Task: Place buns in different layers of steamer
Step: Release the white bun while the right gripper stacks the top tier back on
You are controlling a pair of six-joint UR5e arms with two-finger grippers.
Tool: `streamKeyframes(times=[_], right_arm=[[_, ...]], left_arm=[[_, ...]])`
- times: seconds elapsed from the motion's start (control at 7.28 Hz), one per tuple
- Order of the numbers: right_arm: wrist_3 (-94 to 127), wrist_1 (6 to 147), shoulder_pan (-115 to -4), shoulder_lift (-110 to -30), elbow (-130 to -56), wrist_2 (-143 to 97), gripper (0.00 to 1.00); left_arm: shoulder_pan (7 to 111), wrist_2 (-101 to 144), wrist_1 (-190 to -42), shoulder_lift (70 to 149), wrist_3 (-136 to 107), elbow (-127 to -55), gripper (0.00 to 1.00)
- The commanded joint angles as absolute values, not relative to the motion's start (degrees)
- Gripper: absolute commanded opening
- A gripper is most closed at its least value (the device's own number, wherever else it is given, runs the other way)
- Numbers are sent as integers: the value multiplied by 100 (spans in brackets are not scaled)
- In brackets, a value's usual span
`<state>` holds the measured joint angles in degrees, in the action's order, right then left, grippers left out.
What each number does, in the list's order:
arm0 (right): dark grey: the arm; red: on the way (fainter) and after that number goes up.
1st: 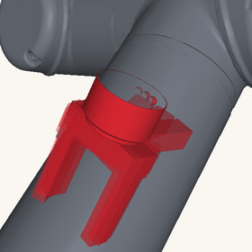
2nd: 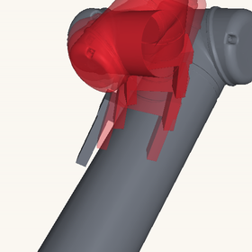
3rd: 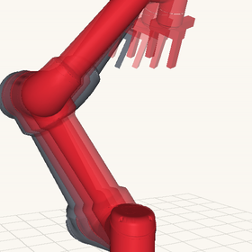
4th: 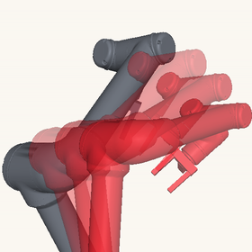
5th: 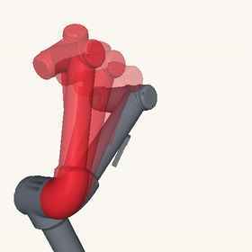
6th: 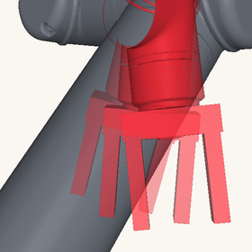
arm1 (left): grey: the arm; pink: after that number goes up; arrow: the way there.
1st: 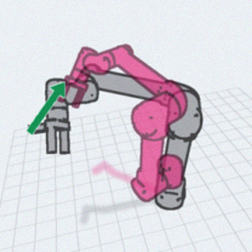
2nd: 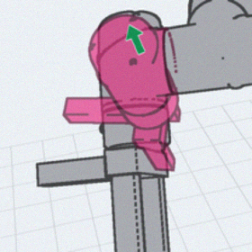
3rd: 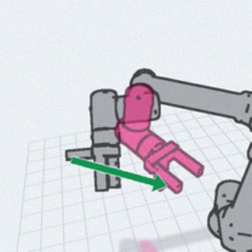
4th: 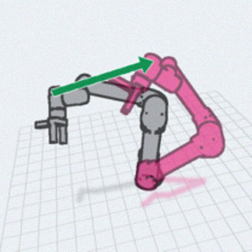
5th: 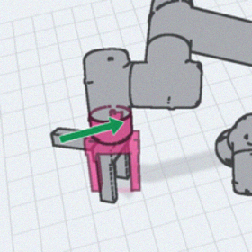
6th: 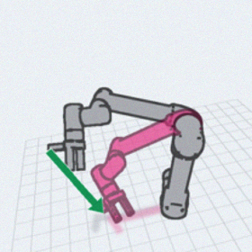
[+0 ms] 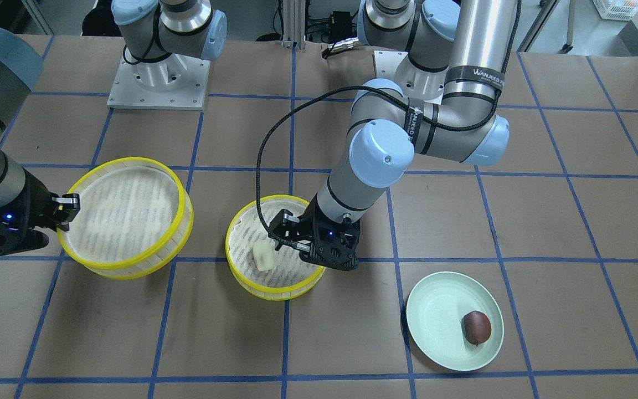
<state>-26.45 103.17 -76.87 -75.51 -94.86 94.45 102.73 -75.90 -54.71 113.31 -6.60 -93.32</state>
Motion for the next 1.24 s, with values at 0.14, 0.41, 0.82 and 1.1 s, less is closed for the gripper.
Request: streamKeyframes(times=[0.14, 0.41, 0.82, 1.1], right_arm=[[-983, 10292, -8767, -7576, -9492, 9369, 0], [275, 10344, -9497, -7532, -9483, 9334, 0], [1474, 10476, -10237, -7261, -9414, 9351, 0], [1468, 10652, -10301, -7067, -9413, 9386, 0]], left_arm=[[9566, -8848, -6468, 11014, 891, -8719, 100], [8933, -9298, -6460, 10794, 1860, -8710, 100], [8350, -9246, -6311, 11020, 2136, -8806, 99], [8323, -9246, -5550, 11459, 1926, -8964, 94]])
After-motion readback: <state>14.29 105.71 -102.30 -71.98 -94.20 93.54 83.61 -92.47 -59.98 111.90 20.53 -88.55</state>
